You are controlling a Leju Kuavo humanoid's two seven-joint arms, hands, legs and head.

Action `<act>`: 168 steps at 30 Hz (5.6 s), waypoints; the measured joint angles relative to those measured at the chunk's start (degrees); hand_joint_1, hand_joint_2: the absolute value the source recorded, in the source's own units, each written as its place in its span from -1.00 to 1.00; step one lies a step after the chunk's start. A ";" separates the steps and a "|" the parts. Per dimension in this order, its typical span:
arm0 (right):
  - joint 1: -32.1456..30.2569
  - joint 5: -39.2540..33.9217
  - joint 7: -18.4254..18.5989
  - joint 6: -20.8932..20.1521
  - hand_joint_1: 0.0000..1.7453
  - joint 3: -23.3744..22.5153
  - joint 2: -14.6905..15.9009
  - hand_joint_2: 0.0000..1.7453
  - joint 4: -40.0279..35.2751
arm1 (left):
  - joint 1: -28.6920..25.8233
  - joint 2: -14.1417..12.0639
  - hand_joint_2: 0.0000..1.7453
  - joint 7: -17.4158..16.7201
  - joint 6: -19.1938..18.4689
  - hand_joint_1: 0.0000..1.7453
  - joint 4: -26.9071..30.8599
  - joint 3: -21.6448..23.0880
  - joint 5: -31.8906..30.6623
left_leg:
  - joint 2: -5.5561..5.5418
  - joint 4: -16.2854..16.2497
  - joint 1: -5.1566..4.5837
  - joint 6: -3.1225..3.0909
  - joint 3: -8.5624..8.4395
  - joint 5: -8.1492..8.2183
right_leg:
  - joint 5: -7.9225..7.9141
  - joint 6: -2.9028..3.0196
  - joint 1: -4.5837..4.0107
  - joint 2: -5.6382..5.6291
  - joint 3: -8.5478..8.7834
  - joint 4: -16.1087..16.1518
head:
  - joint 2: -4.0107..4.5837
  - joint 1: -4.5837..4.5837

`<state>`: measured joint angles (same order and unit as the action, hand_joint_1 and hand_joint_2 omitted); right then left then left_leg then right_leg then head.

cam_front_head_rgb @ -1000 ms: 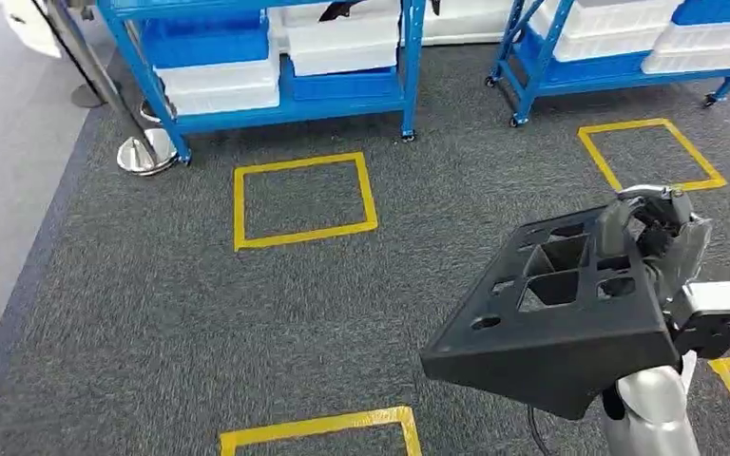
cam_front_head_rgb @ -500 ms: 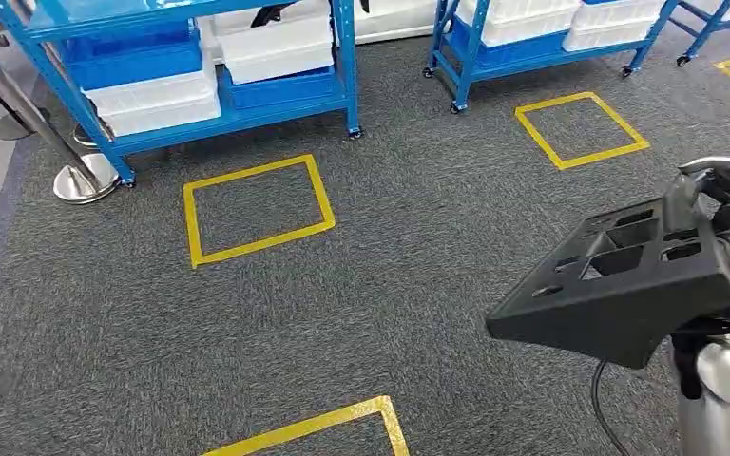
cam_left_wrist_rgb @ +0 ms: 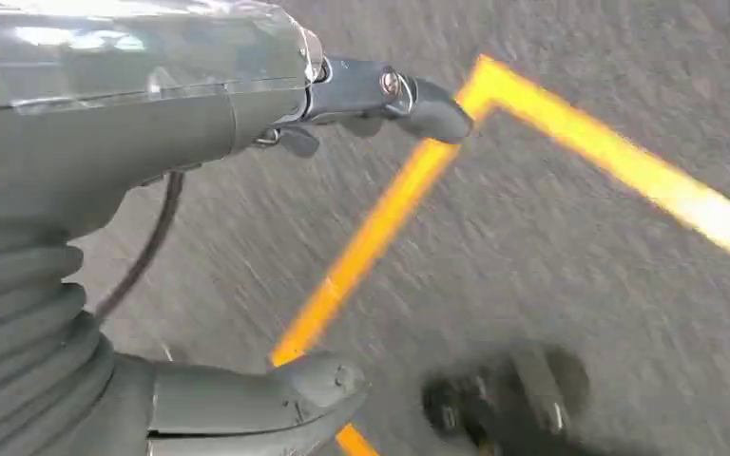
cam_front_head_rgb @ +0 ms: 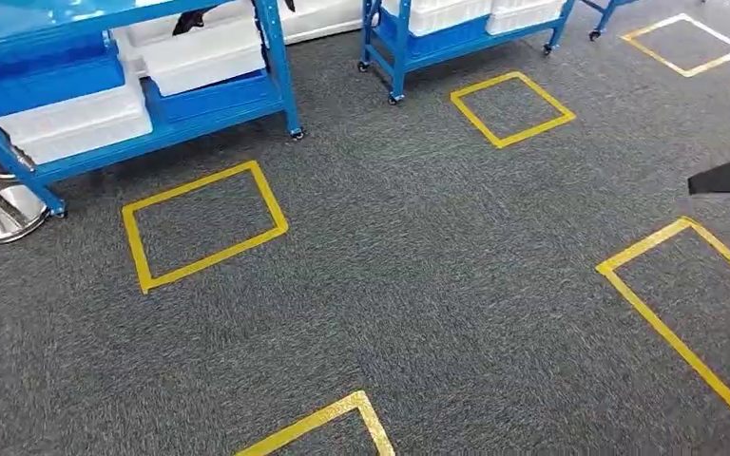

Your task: Take the parts from the cabinet and place them on the table.

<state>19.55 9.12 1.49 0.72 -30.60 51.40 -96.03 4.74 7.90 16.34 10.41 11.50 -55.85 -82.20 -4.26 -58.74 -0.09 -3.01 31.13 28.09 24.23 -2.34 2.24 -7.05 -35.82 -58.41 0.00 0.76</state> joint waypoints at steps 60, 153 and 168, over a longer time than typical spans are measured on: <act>2.42 22.14 5.79 0.44 1.00 -1.79 7.64 1.00 19.79 | -0.33 -0.23 1.00 2.39 -3.20 -1.00 0.09 -1.81 4.96 | -0.06 0.06 -2.25 -1.98 -0.07 0.07 | -0.12 0.68 -0.28 -0.01 -0.88 -1.22 | 0.00 -0.24; -27.37 28.36 -0.96 -6.71 1.00 1.01 -12.73 1.00 3.34 | -0.92 0.73 1.00 4.60 -3.81 -1.00 0.26 -4.52 4.83 | 3.68 0.67 -1.52 -0.03 -0.89 0.06 | -0.16 0.47 -0.51 3.51 0.63 -0.12 | 0.00 -0.35; -29.04 29.41 -5.73 -4.33 1.00 -9.95 -19.09 1.00 -3.95 | -0.95 0.88 1.00 5.83 -4.08 -1.00 0.26 -6.03 5.27 | 5.99 0.19 -1.52 -1.85 0.58 -0.38 | 2.43 -0.12 -0.30 7.27 2.83 -0.41 | 0.00 -0.11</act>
<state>-9.49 38.53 -4.24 -3.61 -40.55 32.31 -99.97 3.79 8.79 22.16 6.34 11.76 -61.88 -76.94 1.73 -58.55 -1.61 -4.87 31.71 27.71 26.66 -2.46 1.94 0.22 -32.99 -58.83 0.00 0.66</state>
